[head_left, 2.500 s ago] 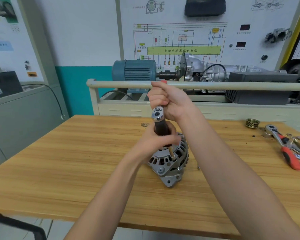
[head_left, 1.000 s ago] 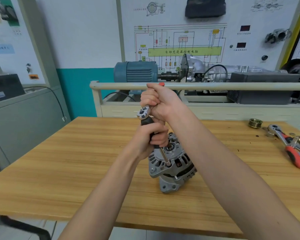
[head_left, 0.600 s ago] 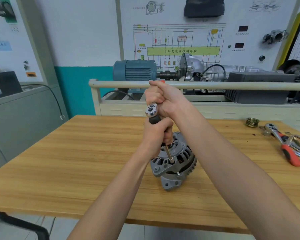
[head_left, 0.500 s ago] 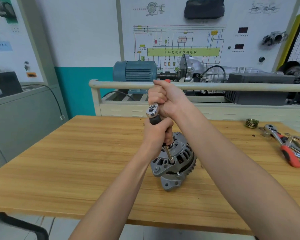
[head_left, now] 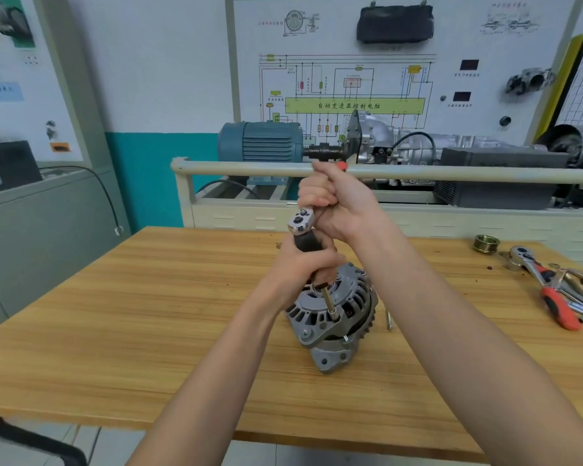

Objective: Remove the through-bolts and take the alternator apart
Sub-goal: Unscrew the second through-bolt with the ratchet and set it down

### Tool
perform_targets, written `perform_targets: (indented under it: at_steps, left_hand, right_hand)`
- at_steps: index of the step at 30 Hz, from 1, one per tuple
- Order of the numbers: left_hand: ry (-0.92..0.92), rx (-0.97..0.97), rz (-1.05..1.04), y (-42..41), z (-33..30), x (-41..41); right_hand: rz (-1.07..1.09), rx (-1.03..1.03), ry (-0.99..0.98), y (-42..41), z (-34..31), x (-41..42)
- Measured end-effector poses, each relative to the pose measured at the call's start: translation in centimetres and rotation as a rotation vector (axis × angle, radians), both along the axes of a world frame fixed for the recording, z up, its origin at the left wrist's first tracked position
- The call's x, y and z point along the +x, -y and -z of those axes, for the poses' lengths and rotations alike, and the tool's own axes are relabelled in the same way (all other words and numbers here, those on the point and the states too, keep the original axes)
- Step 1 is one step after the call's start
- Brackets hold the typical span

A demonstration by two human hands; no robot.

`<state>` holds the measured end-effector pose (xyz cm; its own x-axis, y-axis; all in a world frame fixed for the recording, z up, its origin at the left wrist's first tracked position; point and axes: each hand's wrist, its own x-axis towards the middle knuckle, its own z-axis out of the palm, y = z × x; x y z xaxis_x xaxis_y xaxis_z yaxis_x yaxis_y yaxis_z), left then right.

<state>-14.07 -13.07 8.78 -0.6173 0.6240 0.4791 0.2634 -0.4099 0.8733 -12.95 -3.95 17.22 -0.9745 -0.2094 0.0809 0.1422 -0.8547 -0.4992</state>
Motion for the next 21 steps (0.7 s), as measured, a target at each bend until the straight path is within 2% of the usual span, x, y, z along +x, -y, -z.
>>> perform_targets:
  at_steps: [3,5,8,12,14,17,19,21]
  left_hand:
    - [-0.004,-0.004,0.256,0.8,-0.1,-1.0]
    - [0.071,-0.004,0.306,0.6,0.0,-0.9]
    - [0.146,0.012,0.2,0.2,0.2,-0.5]
    - [0.171,0.048,-0.028,-0.7,0.1,0.4]
    - [0.16,0.072,-0.104,-1.1,0.2,1.0]
    - [0.108,0.041,-0.093,-1.0,0.2,1.3]
    - [0.055,-0.008,0.038,-0.6,0.0,0.9]
    - [-0.011,-0.04,0.193,-0.1,-0.2,0.3]
  right_hand:
    - [-0.151,0.025,0.072,0.4,0.3,-1.4]
    - [-0.177,0.022,0.06,1.0,0.4,-1.7]
    - [-0.06,0.023,-0.008,1.2,0.3,-1.3]
    - [0.307,0.082,-0.128,1.1,0.4,0.7]
    - [0.357,0.098,-0.159,0.9,0.5,1.3]
    - [0.132,0.09,-0.084,0.4,0.3,0.8]
    - [-0.074,0.066,0.018,0.1,0.0,-0.2]
    - [-0.193,0.057,0.067,0.1,0.0,-1.0]
